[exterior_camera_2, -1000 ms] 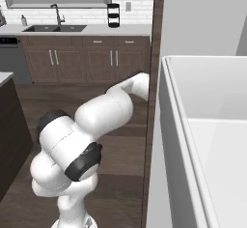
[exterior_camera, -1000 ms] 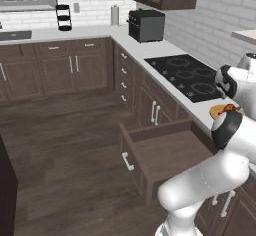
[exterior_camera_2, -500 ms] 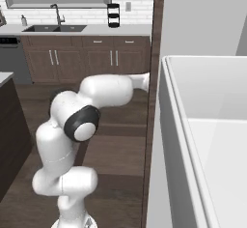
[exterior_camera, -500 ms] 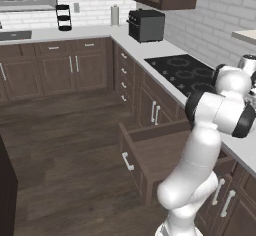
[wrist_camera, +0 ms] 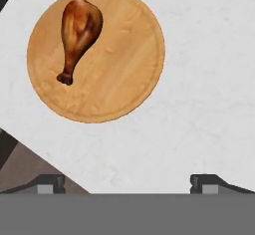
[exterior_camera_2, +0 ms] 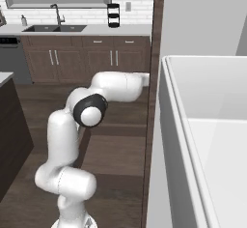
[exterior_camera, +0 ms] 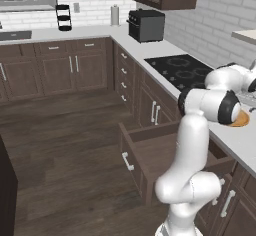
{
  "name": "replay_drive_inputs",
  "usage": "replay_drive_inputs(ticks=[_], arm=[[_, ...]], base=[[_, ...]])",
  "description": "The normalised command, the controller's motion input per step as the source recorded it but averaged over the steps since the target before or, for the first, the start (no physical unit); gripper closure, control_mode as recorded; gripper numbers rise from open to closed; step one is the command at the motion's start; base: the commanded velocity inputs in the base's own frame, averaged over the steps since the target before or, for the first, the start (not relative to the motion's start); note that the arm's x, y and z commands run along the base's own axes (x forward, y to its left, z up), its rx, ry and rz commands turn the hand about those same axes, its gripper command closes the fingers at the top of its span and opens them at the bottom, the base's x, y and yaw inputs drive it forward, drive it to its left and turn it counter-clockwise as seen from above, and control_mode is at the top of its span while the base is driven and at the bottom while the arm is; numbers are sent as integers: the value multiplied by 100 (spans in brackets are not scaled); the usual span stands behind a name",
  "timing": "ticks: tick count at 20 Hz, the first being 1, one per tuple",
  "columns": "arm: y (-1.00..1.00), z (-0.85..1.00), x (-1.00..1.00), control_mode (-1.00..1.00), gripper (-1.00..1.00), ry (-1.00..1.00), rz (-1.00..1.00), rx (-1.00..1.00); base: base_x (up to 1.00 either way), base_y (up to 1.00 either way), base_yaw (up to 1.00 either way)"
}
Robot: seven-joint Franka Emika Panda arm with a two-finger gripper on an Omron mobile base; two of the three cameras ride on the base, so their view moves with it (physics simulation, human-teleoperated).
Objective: Pick up the knife from the drawer and place it on the cutting board. Then place the meat from the plate to the cutting board.
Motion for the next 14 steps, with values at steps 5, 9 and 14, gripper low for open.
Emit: replay_drive_inputs(ticks=[5, 9, 14], arm=[[13, -20, 48, -100, -100, -1, 0, -3], [25, -57, 35, -100, -100, 0, 0, -13], [11, -29, 38, -100, -100, 0, 0, -11]], base=[[0, 0, 0], [0, 0, 0], [0, 0, 0]])
